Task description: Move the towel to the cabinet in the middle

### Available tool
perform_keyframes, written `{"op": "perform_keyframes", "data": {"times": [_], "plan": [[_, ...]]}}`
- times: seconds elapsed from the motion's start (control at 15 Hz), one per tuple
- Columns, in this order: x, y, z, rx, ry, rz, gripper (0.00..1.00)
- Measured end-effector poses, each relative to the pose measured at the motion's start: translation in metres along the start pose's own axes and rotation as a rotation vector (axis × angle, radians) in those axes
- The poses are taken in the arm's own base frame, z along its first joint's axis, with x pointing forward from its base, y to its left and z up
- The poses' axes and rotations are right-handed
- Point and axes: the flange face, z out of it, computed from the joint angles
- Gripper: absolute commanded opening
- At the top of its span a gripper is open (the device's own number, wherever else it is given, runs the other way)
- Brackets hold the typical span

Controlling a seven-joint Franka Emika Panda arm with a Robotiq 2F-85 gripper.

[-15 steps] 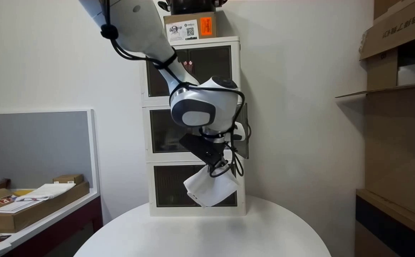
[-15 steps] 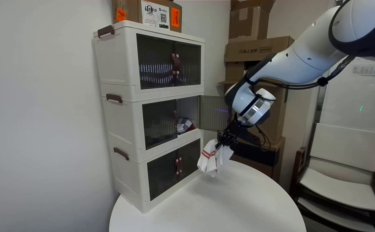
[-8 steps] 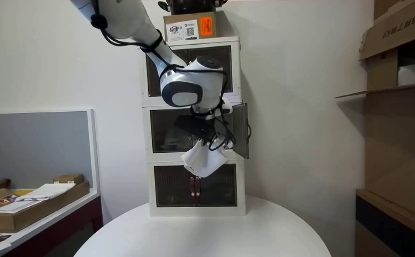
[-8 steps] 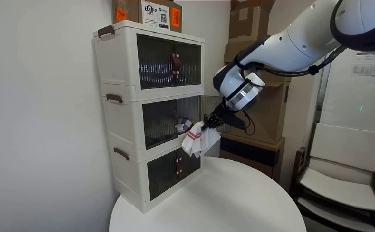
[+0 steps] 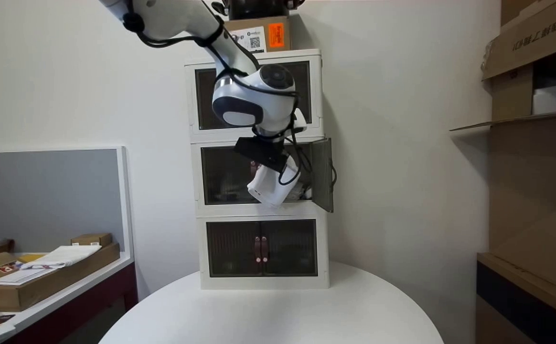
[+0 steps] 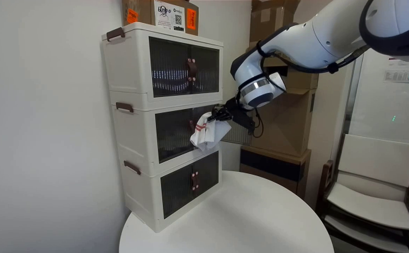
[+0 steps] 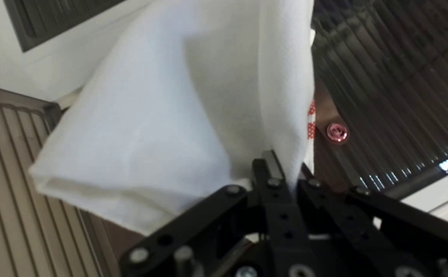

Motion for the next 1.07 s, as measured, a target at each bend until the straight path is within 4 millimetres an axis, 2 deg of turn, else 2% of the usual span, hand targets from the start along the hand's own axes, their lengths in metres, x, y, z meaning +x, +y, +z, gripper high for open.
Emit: {"op": "perform_keyframes", "data": {"times": [0.2, 0.73, 1.07], "plan": [[0.005, 0.001, 0.013, 0.019, 0.054, -0.028, 0.01], [0.012, 0.025, 0.07, 0.02, 0.151, -0.085, 0.01], [0.016, 0.032, 0.099, 0.038, 0.176, -0.09, 0.01]]}}
